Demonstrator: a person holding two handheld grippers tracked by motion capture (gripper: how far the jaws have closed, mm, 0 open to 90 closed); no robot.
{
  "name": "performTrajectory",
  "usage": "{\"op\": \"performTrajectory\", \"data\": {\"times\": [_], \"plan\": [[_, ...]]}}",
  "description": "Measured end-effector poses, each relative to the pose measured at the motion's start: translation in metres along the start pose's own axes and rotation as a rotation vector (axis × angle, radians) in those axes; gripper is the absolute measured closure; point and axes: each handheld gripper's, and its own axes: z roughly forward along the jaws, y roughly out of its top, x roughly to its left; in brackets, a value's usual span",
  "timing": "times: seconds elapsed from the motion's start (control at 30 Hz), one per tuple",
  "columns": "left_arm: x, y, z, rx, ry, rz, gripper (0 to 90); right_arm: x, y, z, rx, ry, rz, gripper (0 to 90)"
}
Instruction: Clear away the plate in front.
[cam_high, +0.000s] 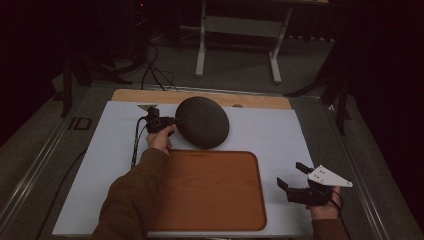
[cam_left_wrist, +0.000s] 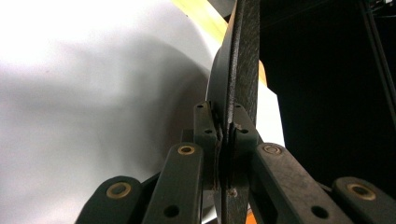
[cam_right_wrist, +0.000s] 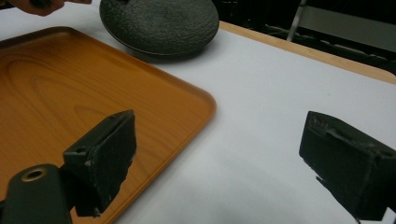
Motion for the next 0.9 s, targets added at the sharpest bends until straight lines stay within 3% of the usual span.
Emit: {"op": "performTrajectory", "data": {"times": [0.17, 0.33, 0.9], "plan": [[0.000, -0.002, -0.008, -0.006, 0.007, 0.017, 85.5, 0.000, 0.000, 0.000, 0.001, 0.000, 0.001, 10.8], [0.002, -0.005, -0.019, -0.015, -0.031, -0.013, 85.7, 0.000, 0.000, 0.001, 0.002, 0.000, 0.002, 10.7], [0.000, -0.025, -0.050, -0.037, -0.086, -0.014, 85.7, 0.000, 0.000, 0.001, 0.004, 0.000, 0.002, 10.8]]}}
